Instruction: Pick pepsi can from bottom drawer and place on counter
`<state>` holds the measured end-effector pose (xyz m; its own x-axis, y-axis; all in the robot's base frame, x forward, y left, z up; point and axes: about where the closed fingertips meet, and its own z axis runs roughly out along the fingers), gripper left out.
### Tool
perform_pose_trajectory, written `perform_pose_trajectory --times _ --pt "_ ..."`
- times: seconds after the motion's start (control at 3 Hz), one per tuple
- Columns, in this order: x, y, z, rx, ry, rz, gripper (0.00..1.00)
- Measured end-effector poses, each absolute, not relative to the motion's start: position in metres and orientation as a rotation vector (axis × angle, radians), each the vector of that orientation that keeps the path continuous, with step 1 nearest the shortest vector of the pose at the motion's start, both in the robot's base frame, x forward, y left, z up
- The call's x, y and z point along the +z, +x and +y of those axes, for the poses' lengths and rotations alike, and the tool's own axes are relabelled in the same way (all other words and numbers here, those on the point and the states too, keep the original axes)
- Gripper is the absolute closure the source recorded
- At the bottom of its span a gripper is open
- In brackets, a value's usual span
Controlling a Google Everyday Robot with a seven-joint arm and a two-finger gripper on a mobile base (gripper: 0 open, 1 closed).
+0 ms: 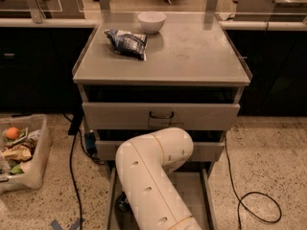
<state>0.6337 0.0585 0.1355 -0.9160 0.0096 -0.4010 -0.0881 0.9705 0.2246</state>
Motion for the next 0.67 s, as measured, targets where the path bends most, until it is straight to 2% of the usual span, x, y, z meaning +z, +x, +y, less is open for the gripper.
perform_pose_trajectory --times 0.67 --pt "0.130 0.629 0.076 0.332 -0.123 2.706 0.00"
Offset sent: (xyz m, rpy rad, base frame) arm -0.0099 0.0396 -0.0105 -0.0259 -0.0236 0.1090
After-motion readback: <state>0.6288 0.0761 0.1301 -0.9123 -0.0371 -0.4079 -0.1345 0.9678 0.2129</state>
